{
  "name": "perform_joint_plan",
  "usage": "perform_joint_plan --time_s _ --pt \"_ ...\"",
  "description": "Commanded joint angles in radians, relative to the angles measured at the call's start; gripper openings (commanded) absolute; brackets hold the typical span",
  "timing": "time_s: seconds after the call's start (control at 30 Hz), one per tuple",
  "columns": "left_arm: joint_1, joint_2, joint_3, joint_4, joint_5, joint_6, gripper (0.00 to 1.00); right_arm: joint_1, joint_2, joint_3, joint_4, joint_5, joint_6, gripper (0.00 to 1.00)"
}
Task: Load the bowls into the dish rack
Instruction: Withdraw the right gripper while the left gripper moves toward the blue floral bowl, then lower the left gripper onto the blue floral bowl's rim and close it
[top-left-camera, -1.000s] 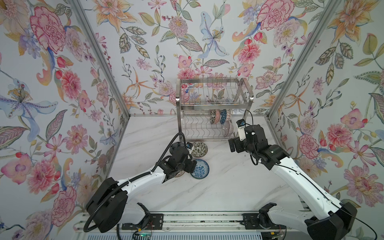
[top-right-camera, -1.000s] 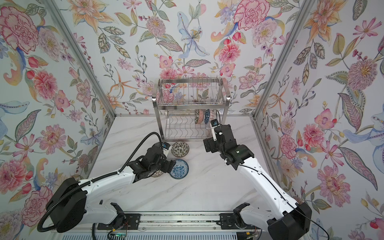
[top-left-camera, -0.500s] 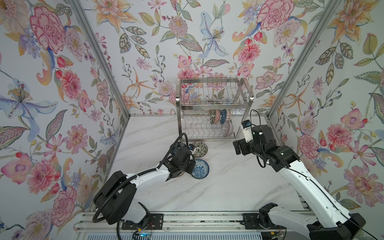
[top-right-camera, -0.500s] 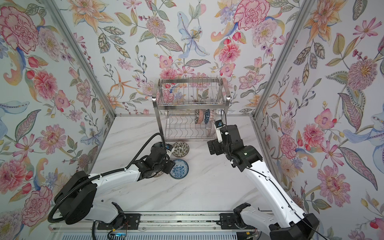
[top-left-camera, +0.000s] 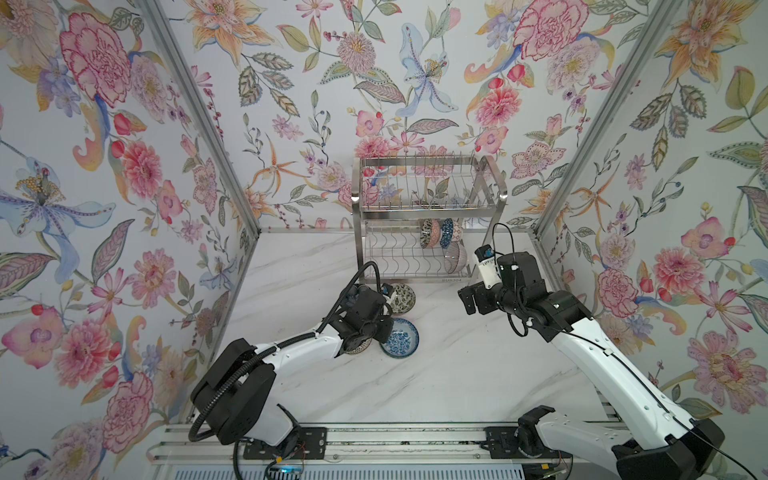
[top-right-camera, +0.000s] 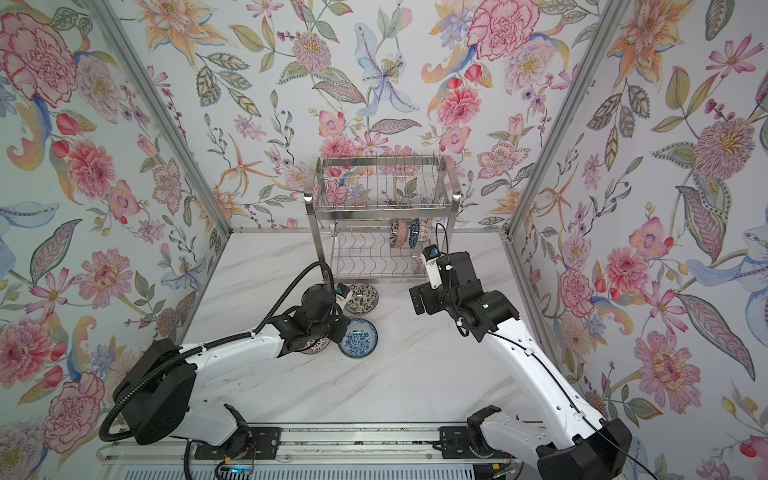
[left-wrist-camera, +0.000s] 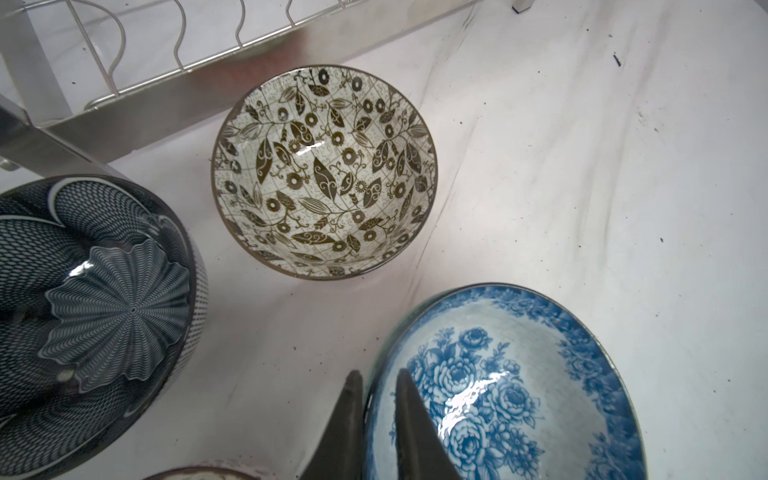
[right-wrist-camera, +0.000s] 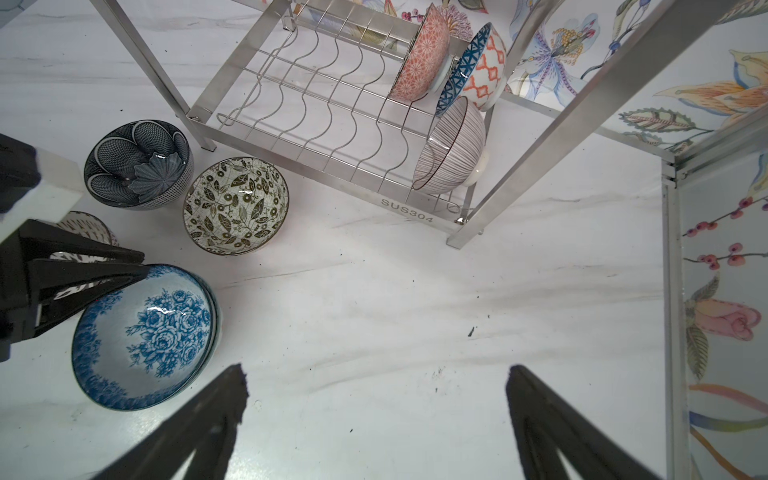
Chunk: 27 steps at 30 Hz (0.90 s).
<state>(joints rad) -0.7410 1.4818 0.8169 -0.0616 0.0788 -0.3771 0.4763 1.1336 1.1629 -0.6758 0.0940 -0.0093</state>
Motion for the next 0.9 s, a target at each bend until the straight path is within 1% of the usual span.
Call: perform_joint_plan --time_s 0.0,0.13,0.47,0.87 --pt "-0.011 0.000 0.021 -0.034 0.007 0.020 0.25 -0.001 0.009 0.006 0.010 -0.008 0.015 0.99" --pt "-0.009 0.003 0.011 -0.034 0.014 0.022 0.25 -0.002 0.012 0.007 0.012 -0.005 0.014 0.99" --pt "-0.009 0.000 -0.015 -0.031 0.015 0.017 0.21 0.003 0.014 0.012 0.011 0.002 0.011 0.99" --pt "0.002 0.006 -0.028 -0.038 0.012 0.018 0.23 0.012 0.009 0.014 0.012 0.015 0.005 0.99"
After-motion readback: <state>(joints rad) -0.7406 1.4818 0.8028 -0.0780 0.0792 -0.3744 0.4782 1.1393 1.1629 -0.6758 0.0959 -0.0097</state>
